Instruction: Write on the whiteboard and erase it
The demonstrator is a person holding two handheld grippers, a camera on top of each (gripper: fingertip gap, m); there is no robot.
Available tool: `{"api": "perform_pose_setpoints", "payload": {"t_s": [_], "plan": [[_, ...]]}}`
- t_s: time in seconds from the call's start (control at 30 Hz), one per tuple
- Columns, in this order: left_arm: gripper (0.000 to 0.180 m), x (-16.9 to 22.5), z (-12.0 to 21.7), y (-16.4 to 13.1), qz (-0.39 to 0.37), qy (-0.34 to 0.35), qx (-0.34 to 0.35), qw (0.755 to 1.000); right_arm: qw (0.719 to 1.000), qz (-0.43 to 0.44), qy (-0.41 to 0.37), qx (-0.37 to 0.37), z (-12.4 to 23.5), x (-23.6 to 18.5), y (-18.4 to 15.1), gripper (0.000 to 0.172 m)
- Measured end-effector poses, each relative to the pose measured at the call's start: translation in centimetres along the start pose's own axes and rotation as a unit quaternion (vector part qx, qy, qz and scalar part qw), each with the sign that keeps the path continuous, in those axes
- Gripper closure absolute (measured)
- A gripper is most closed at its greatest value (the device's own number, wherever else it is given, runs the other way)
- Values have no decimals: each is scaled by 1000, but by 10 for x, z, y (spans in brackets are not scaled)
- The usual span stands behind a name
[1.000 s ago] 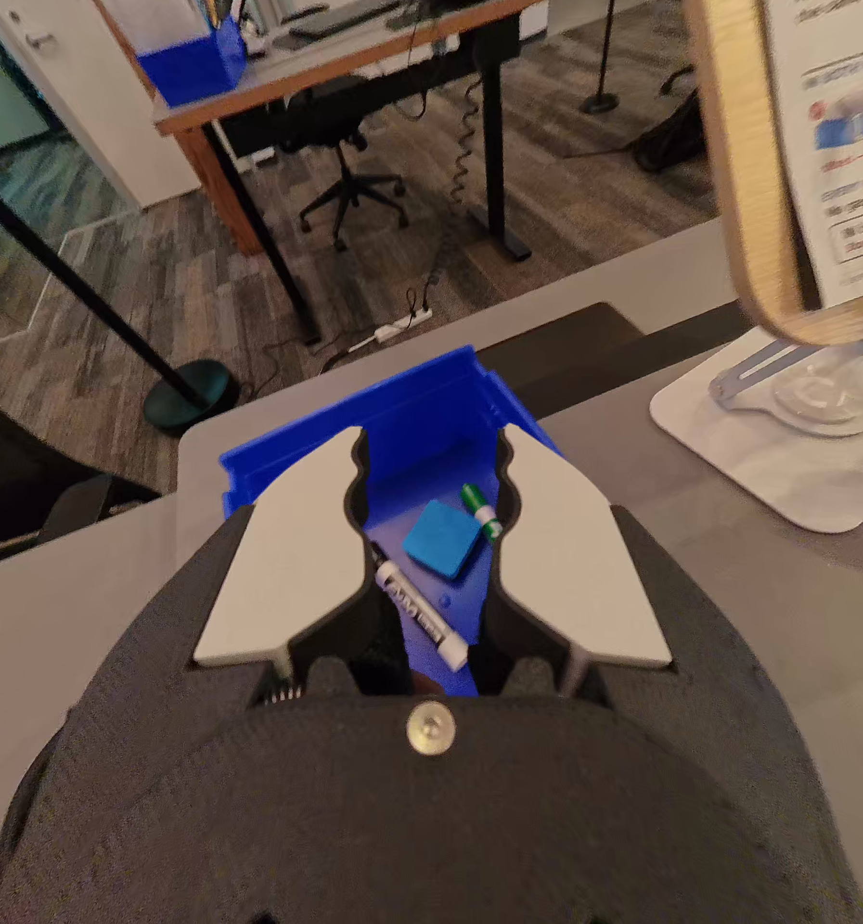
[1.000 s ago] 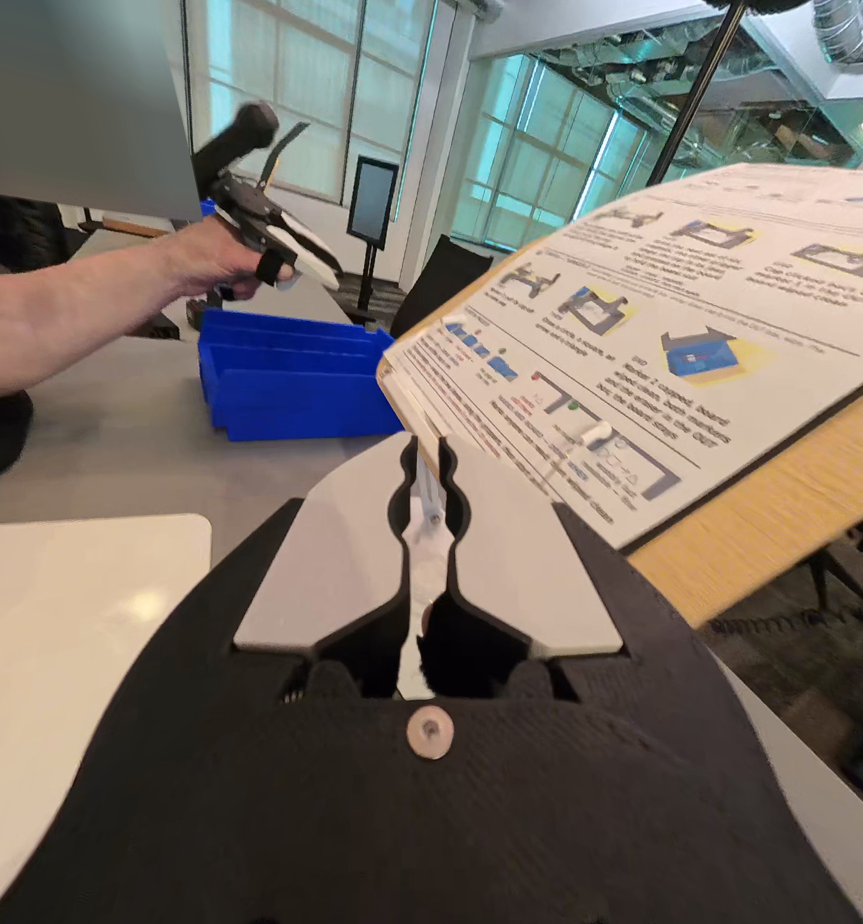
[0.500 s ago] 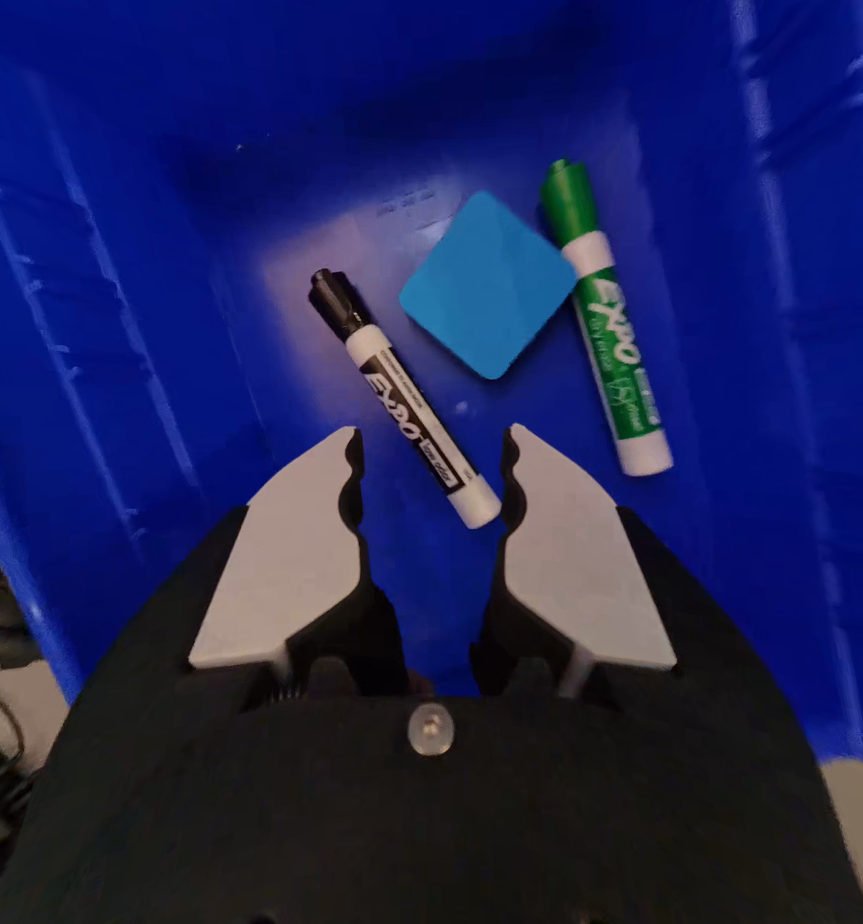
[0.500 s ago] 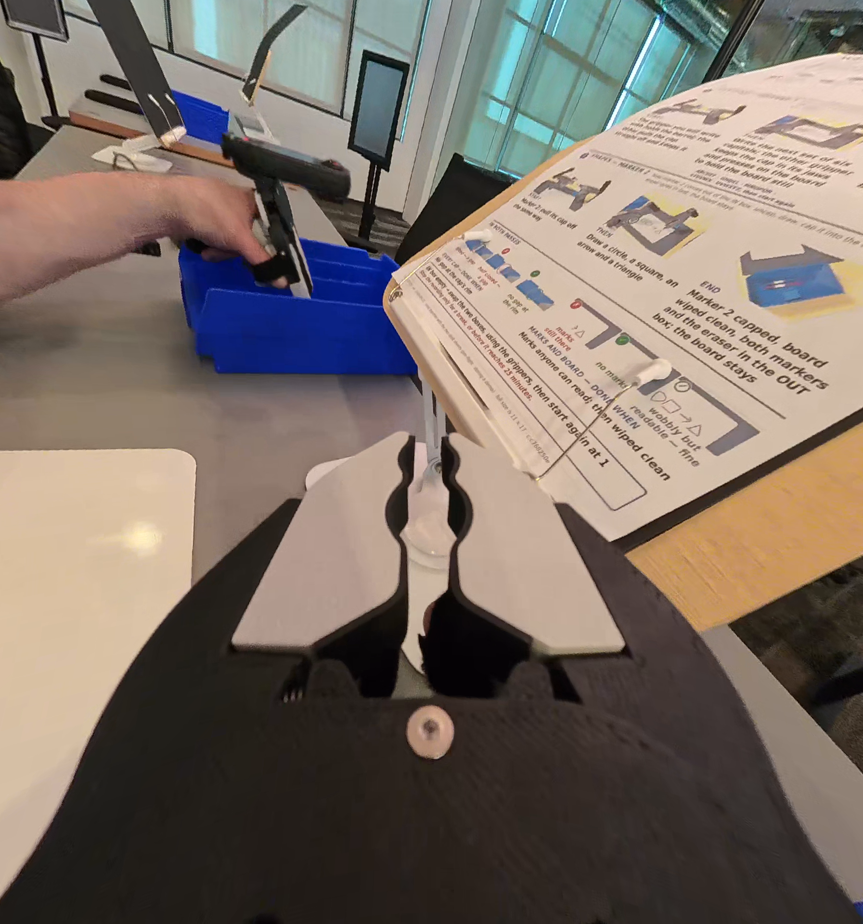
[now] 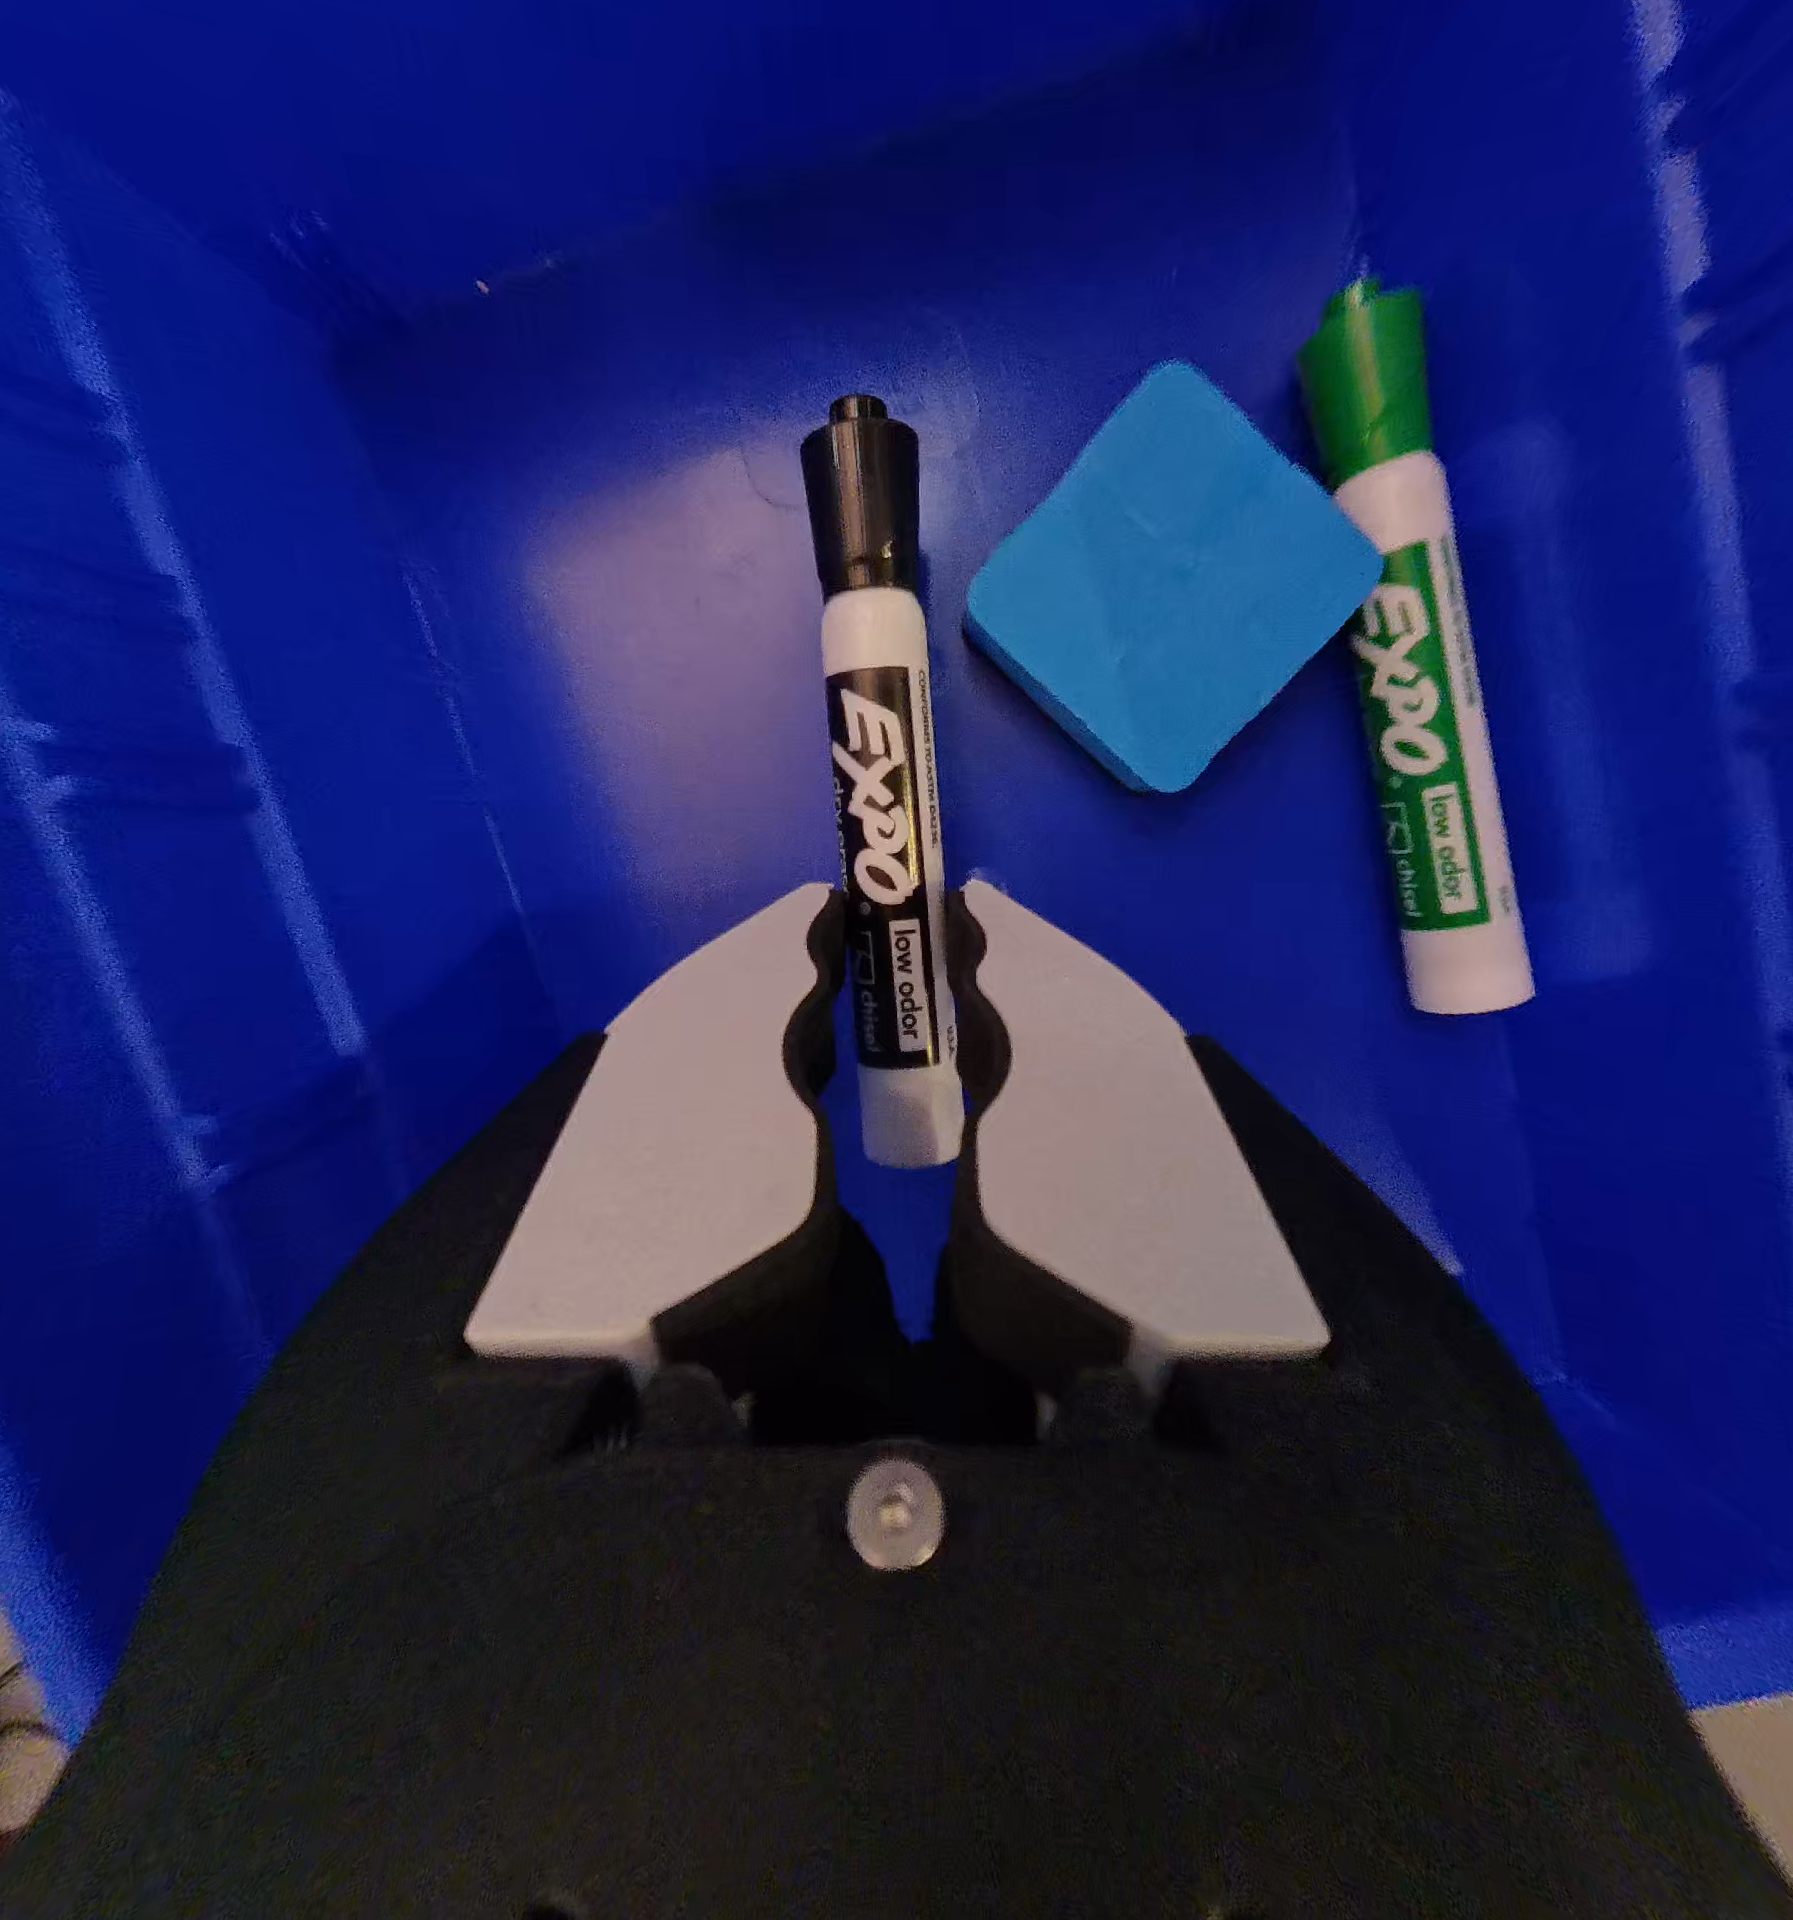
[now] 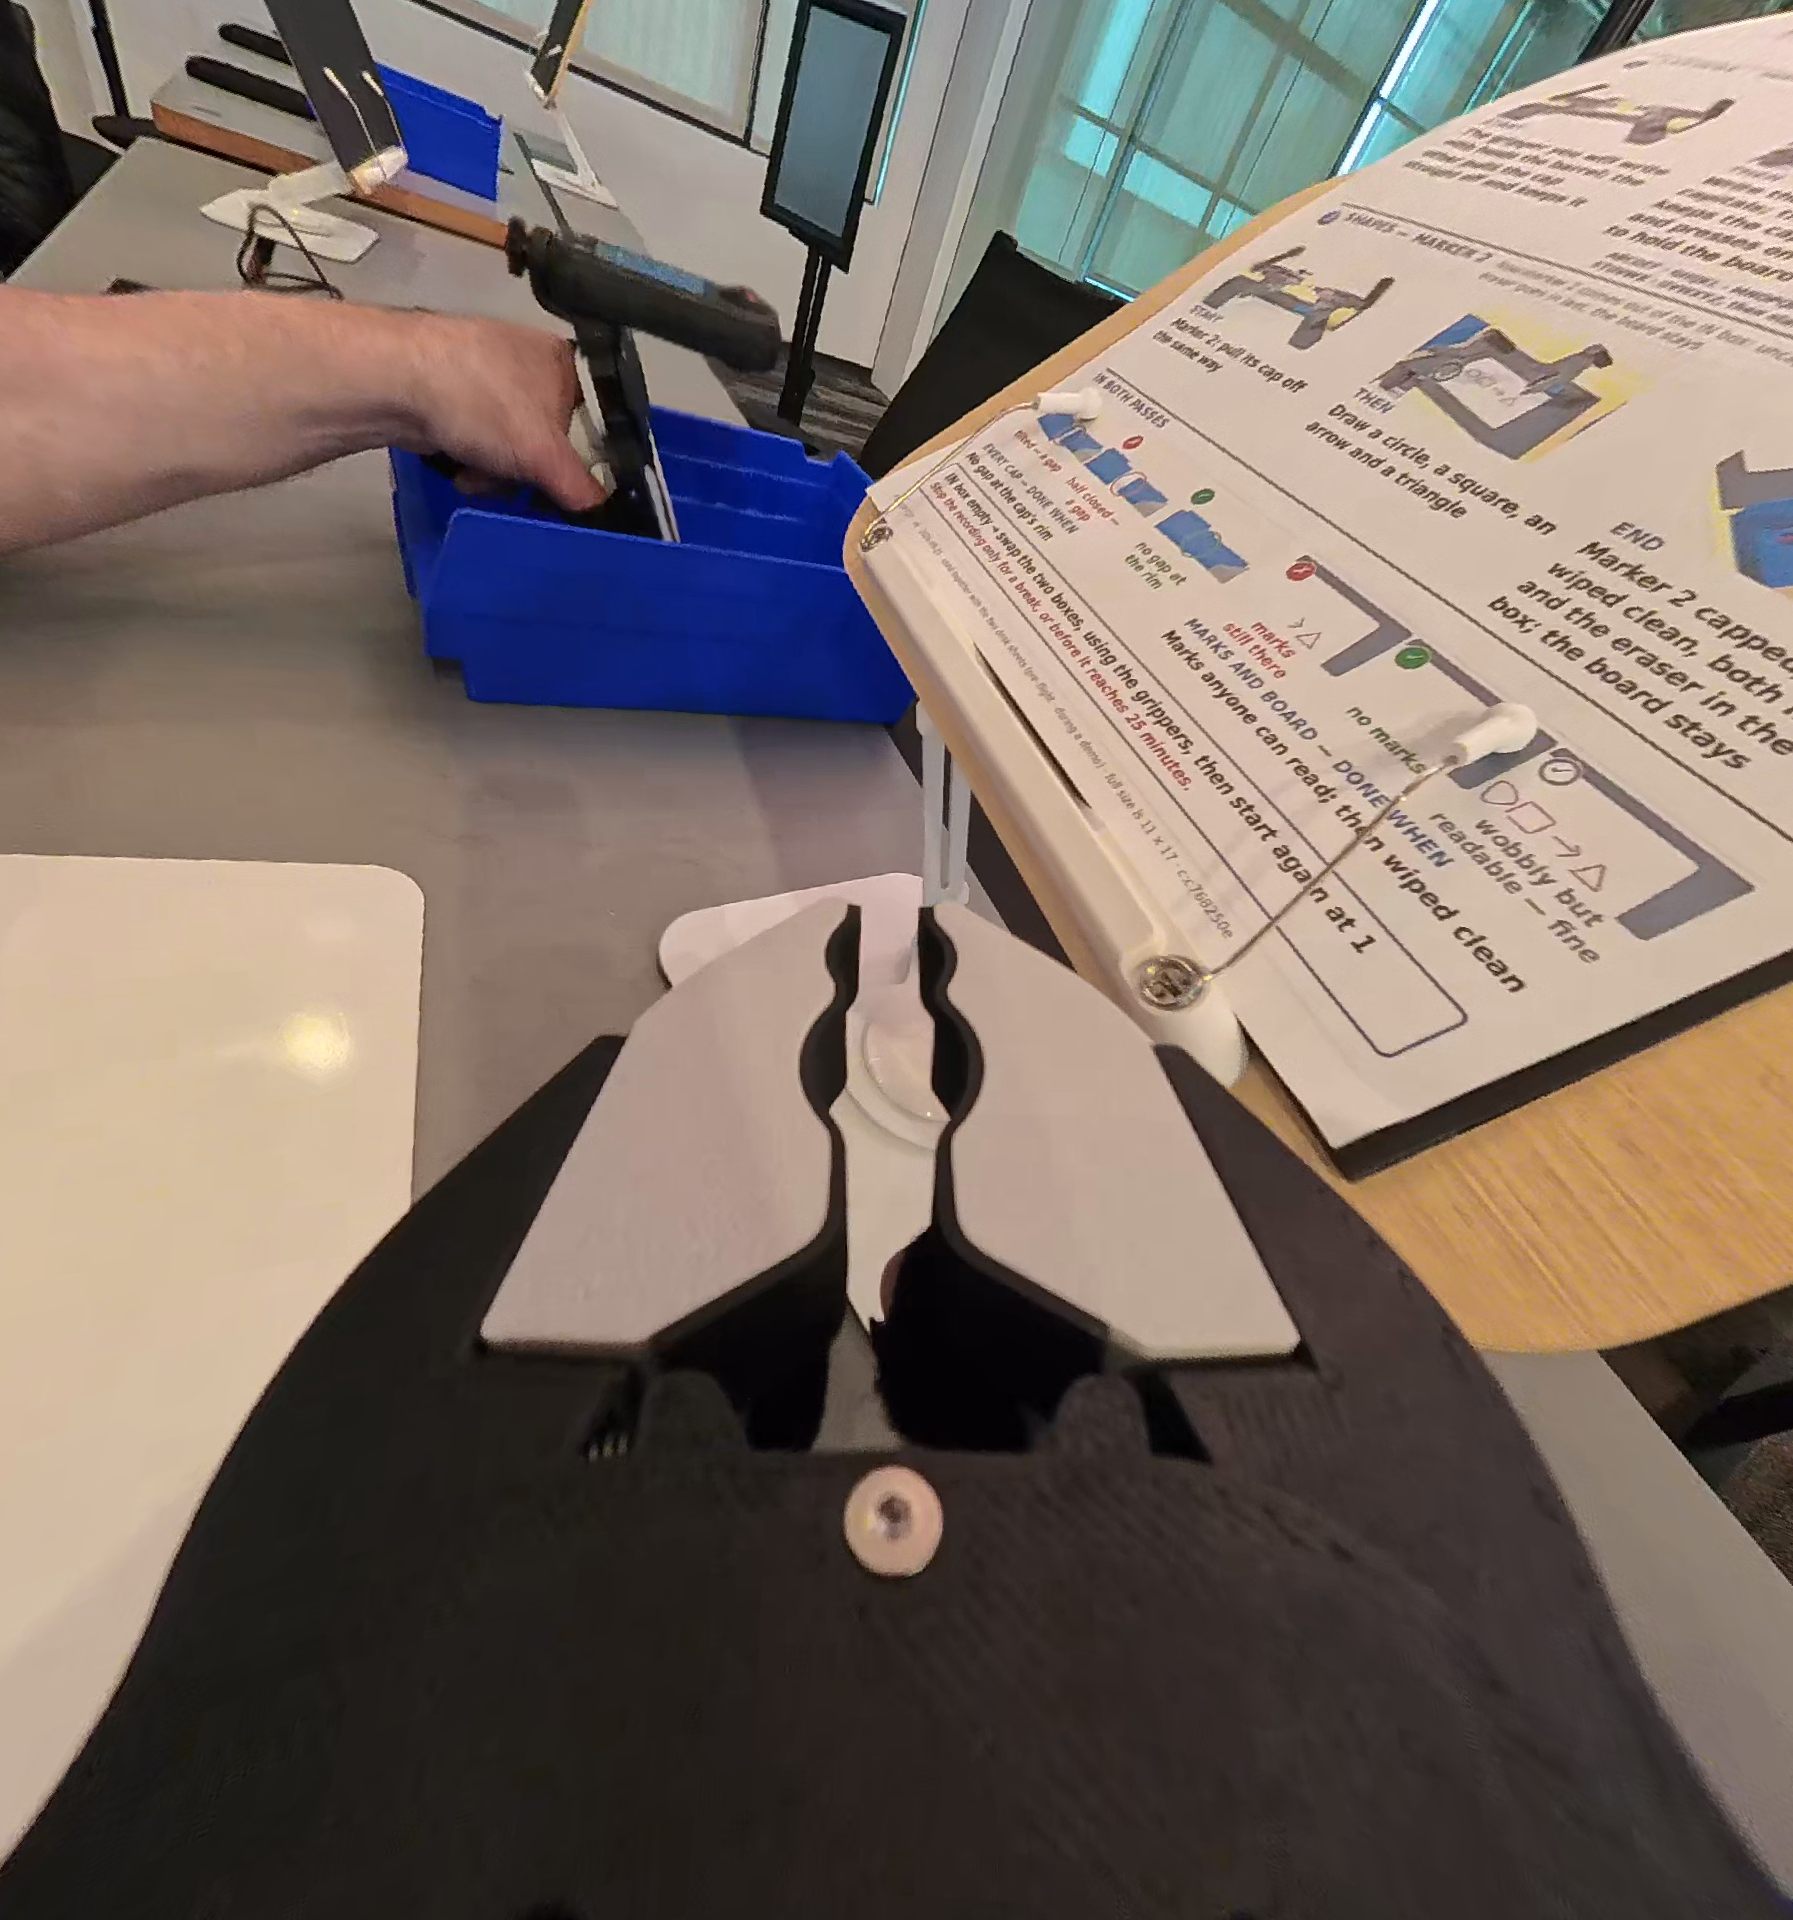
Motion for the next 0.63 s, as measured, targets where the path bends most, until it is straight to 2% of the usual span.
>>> {"api": "perform_pose_setpoints", "payload": {"t_s": [0.03,0.1,0.17,0.23,0.27,0.3,0.37,0.43,0.5,0.57,0.63], "plan": [[161,-3,4,1,7,-3,14,1000,1000,2,1,-2,-1,-1,0,161],[161,-9,16,5,16,-9,43,999,1000,8,-1,-5,-3,-3,2,160],[161,-9,34,14,39,-53,101,993,1000,16,-8,-2,-5,-6,6,159],[162,1,62,30,49,-134,195,970,999,21,-23,7,-9,-10,16,151],[162,11,78,40,53,-185,247,950,999,27,-33,16,-12,-13,21,146],[162,22,95,50,63,-237,294,924,998,37,-43,23,-14,-17,28,144],[162,55,128,69,67,-352,380,853,994,76,-68,38,-20,-27,40,137],[161,98,151,84,64,-441,433,784,986,118,-103,54,-28,-41,52,125],[162,148,161,92,72,-516,463,718,977,149,-135,65,-35,-54,61,119],[161,199,161,92,112,-597,464,645,965,187,-167,76,-40,-66,67,116],[161,243,153,86,159,-652,445,593,952,222,-197,79,-45,-76,69,110]]}}
Point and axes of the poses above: each gripper's, where its closed fingertips meet, z back along the fingers, y out of its top, x = y × z across the jaws, the point moved 8 cm from there along z, back along the fingers, and after that the axes turned 11 degrees about x, right-handed, at the moved point
